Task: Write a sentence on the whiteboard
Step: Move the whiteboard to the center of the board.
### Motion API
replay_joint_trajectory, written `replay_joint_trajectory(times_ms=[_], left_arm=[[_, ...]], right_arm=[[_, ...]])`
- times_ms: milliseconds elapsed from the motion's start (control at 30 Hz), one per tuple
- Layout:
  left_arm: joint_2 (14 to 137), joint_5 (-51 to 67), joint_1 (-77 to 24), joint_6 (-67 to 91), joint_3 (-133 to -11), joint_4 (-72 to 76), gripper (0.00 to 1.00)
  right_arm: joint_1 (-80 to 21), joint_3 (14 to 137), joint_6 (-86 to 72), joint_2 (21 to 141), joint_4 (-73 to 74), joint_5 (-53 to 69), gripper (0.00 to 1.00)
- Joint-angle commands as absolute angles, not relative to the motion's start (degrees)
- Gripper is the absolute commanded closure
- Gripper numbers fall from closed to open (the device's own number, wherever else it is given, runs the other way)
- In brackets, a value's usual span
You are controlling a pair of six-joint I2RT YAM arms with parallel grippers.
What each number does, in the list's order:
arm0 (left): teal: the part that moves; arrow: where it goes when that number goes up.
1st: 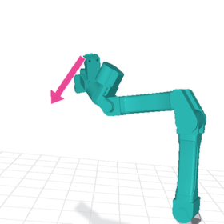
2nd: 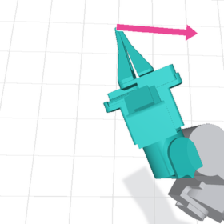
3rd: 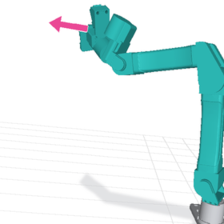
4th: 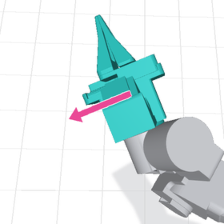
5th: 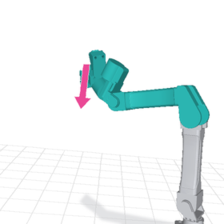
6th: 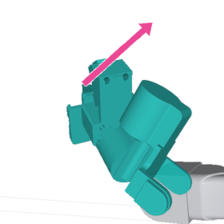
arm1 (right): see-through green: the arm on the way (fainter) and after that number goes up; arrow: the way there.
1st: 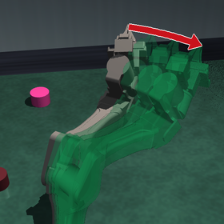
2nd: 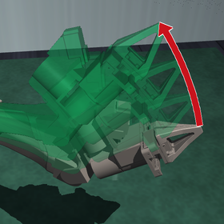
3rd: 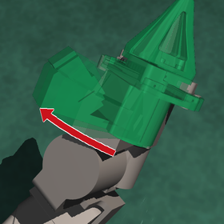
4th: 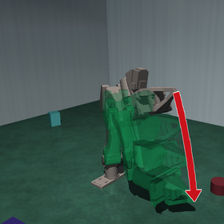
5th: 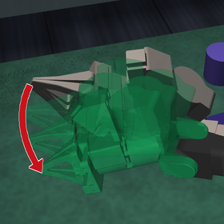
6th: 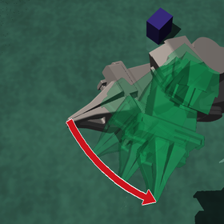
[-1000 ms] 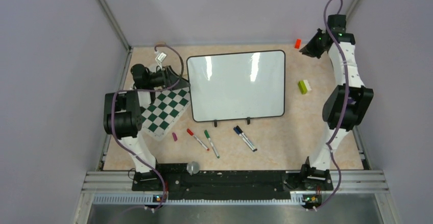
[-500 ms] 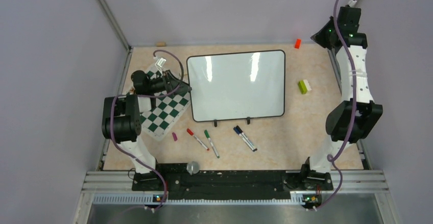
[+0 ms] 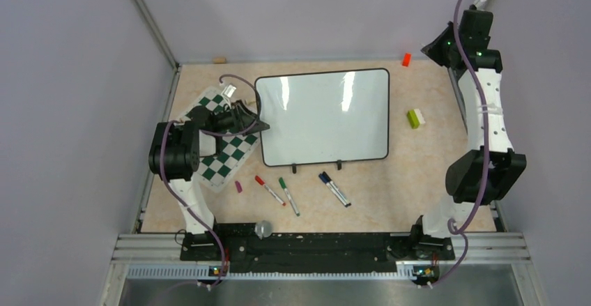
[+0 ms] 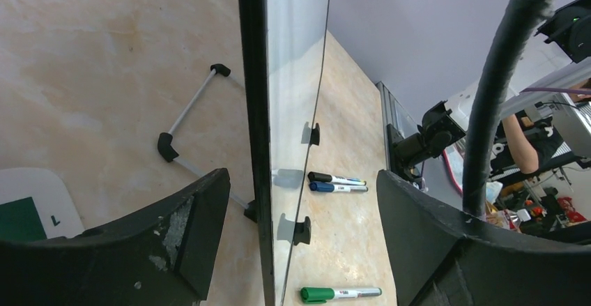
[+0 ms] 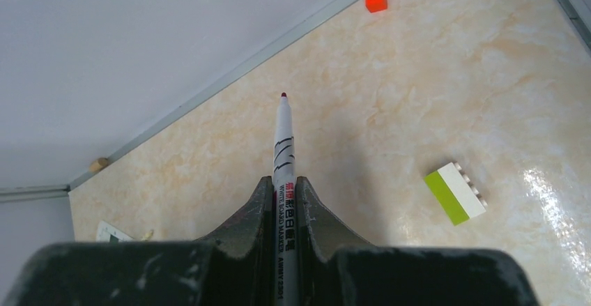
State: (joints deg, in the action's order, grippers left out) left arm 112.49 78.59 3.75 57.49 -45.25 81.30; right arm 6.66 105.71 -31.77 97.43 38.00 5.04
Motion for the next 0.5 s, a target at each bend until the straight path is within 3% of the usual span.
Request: replay_joint_trajectory(times_ms=[0,333,467], left_arm=[[114.81,79.04,3.37,63.75,-44.38,92.81,0.18],[109.21,78.79,2.18,58.55,-36.76,92.79,0.26],[111.34,79.68,2.15,61.63,-39.86,92.75,0.31]], right_arm=[[5.31,107.95,-30.10,93.27,36.14,3.09,1.00],[1.42,114.64,-28.01,94.55,40.27,3.44,1.00],[-2.97,113.90,-26.05,93.95,39.88,2.36,1.00]])
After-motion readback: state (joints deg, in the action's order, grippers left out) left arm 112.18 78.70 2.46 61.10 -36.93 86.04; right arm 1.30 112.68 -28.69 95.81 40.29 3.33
